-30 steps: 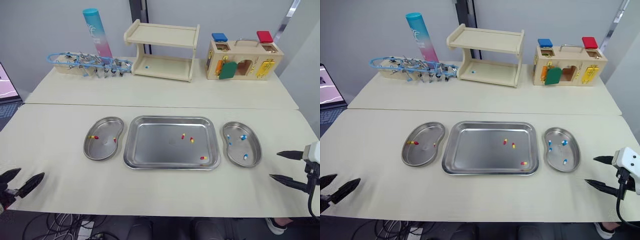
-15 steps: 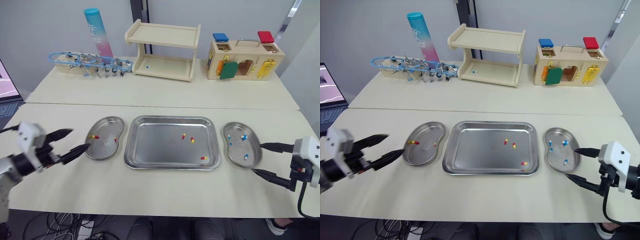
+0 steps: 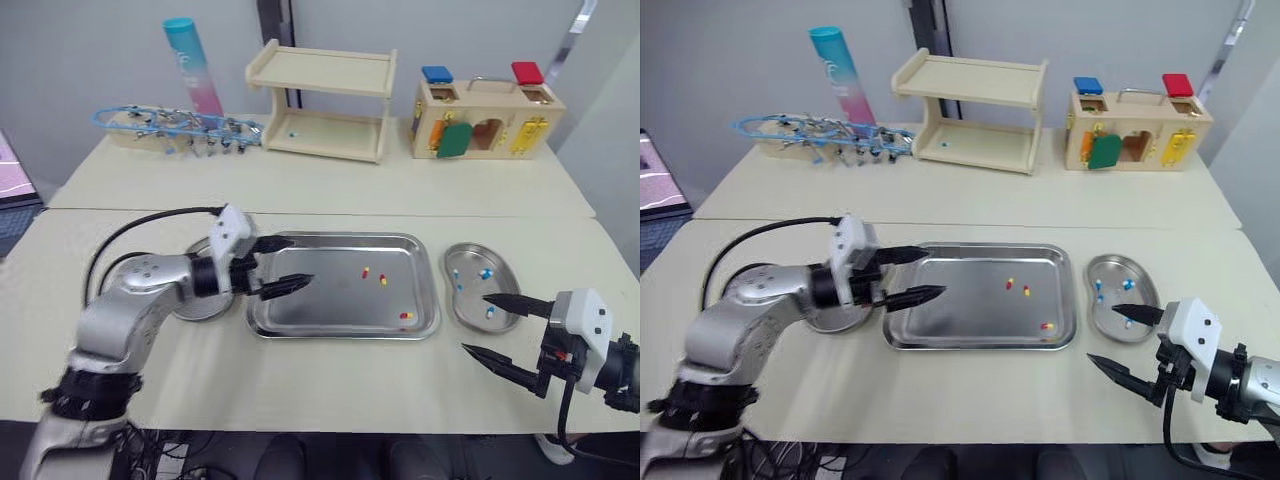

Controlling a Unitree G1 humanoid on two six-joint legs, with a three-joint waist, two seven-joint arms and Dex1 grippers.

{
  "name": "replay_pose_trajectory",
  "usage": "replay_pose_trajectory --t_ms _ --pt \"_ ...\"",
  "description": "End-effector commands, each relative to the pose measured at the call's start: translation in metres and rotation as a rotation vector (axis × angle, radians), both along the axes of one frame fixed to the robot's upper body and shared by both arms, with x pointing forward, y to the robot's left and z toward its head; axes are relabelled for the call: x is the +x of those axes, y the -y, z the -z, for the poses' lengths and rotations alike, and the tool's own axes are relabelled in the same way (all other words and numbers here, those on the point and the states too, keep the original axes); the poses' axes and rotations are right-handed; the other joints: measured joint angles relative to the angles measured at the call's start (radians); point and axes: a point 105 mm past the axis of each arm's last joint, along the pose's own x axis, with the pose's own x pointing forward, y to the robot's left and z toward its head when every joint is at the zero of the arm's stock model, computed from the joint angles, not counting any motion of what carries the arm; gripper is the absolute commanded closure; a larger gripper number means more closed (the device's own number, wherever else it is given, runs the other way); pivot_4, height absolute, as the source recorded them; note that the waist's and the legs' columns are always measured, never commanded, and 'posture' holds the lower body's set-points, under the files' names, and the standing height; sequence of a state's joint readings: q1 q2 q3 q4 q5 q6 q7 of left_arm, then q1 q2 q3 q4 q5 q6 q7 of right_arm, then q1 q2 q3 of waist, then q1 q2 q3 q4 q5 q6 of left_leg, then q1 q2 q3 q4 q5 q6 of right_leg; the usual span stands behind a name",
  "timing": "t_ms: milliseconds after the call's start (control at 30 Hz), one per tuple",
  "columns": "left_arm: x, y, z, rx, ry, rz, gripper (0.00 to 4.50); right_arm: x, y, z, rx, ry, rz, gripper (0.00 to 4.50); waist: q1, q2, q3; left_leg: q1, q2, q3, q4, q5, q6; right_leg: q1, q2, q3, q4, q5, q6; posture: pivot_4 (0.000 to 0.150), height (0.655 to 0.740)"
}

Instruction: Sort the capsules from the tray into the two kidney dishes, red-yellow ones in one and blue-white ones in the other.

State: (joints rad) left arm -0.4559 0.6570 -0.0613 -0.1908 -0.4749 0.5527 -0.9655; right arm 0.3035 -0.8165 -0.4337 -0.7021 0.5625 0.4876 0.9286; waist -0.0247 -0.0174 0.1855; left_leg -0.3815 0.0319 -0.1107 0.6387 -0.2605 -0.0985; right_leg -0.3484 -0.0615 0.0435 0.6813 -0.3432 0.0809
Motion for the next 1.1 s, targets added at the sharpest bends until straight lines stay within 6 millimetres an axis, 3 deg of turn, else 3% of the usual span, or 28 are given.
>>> replay_pose_trajectory --t_ms 33,267,367,433,700,1100 --pt "0.01 0.018 0.009 0.015 0.014 0.002 0.84 -0.003 -0.007 -0.005 0.003 0.027 -0.018 0.0 0.001 0.0 0.0 -0.001 0.0 0.0 0.001 0.0 0.0 0.0 0.0 0.0 0.0 0.0 0.0 0.15 0.74" --pt "0.03 0.038 0.023 0.0 0.01 -0.048 0.84 -0.003 -0.009 -0.004 0.005 0.03 -0.02 0.0 -0.008 0.0 0.0 -0.001 0.0 0.0 0.002 0.0 0.0 0.0 0.0 0.0 0.0 0.0 0.0 0.15 0.74" --pt "0.034 0.049 0.028 -0.003 -0.004 -0.048 1.42 -0.003 -0.009 -0.004 0.007 0.028 -0.019 0.0 -0.005 0.0 0.0 -0.001 0.0 -0.001 0.002 0.0 0.0 0.0 0.0 0.0 0.0 0.0 0.0 0.15 0.74" --pt "0.037 0.055 0.033 0.009 -0.001 -0.058 2.03 -0.002 -0.01 -0.004 0.009 0.028 -0.02 0.0 -0.005 0.0 0.0 -0.001 0.0 -0.001 0.002 0.0 0.0 0.0 0.0 0.0 0.0 0.0 0.0 0.15 0.74" --pt "0.055 0.077 0.049 0.048 0.014 -0.103 2.03 -0.001 -0.011 -0.004 0.007 0.029 -0.023 0.0 -0.005 0.0 0.0 -0.001 0.0 -0.001 0.003 0.0 0.0 0.0 0.0 0.0 0.0 0.0 0.001 0.15 0.74" --pt "0.068 0.088 0.068 0.078 -0.041 -0.142 2.03 -0.002 -0.013 -0.004 0.006 0.03 -0.02 0.0 -0.006 0.0 0.0 -0.001 -0.001 -0.001 0.003 0.0 0.0 0.0 0.0 0.0 0.0 0.0 0.001 0.15 0.74"
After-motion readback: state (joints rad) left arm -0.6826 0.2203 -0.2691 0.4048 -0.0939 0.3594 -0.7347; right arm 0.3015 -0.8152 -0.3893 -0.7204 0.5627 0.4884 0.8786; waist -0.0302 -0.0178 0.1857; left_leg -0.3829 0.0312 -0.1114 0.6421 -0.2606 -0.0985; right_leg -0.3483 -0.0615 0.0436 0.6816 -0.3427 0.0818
